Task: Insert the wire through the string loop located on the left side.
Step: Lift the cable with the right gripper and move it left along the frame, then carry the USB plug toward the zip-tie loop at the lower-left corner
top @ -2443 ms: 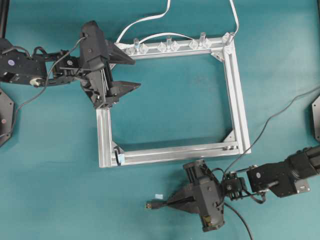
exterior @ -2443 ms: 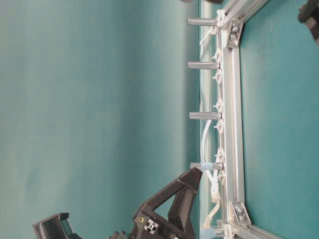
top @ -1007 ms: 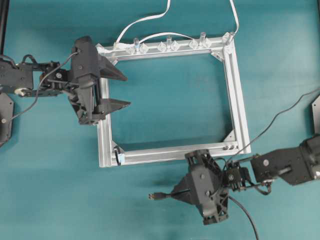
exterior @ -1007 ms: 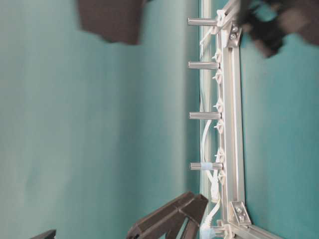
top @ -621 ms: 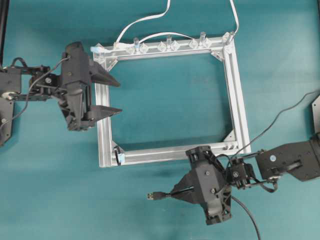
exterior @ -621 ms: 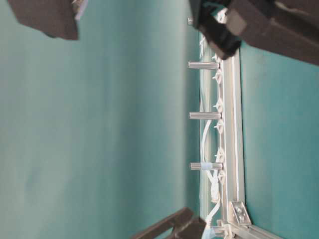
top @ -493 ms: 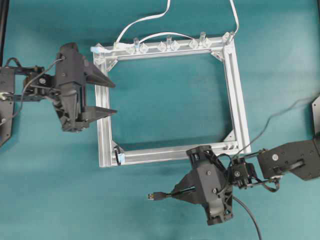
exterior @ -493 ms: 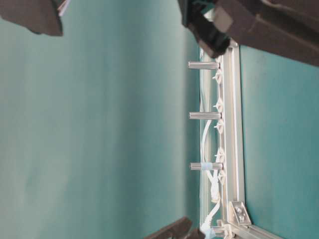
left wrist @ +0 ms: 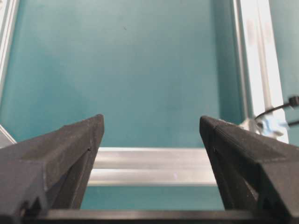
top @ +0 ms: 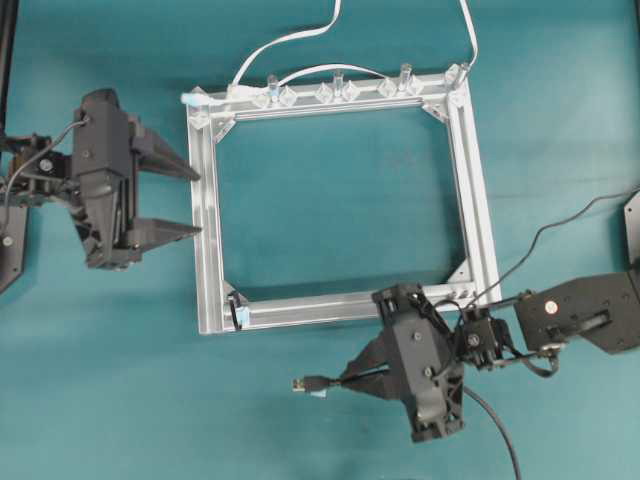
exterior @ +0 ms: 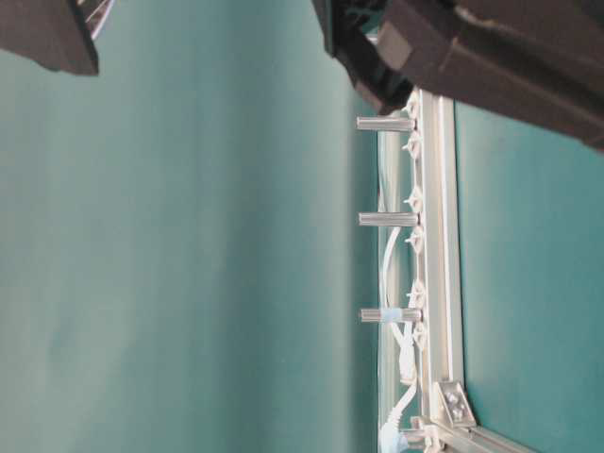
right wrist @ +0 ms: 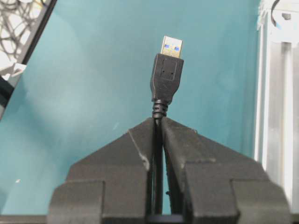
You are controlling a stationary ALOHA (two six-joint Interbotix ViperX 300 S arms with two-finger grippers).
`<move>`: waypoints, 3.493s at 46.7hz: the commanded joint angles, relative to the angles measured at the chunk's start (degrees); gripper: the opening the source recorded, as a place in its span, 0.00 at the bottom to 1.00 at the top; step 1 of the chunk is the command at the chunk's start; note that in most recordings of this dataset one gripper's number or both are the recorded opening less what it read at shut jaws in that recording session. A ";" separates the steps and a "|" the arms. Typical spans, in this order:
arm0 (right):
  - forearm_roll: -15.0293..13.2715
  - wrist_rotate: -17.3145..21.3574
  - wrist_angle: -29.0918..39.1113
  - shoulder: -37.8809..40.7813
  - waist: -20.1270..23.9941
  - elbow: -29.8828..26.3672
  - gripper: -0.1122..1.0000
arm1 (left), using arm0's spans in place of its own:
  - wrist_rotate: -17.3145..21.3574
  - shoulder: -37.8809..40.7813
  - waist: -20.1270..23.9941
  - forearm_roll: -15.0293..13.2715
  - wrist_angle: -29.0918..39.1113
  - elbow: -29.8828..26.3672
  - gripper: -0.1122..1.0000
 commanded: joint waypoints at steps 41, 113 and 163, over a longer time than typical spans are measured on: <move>-9.84 -0.26 5.98 -1.76 -9.84 -0.26 0.17 | -3.16 -0.62 -11.51 0.00 4.48 1.14 0.86; -11.60 -0.26 6.15 -1.76 -11.34 0.18 0.17 | -7.65 2.55 -16.44 -0.09 4.04 1.41 0.86; -11.43 -0.26 5.27 0.18 -11.34 -2.02 0.17 | -7.65 8.35 -17.40 -0.09 0.88 -0.44 0.86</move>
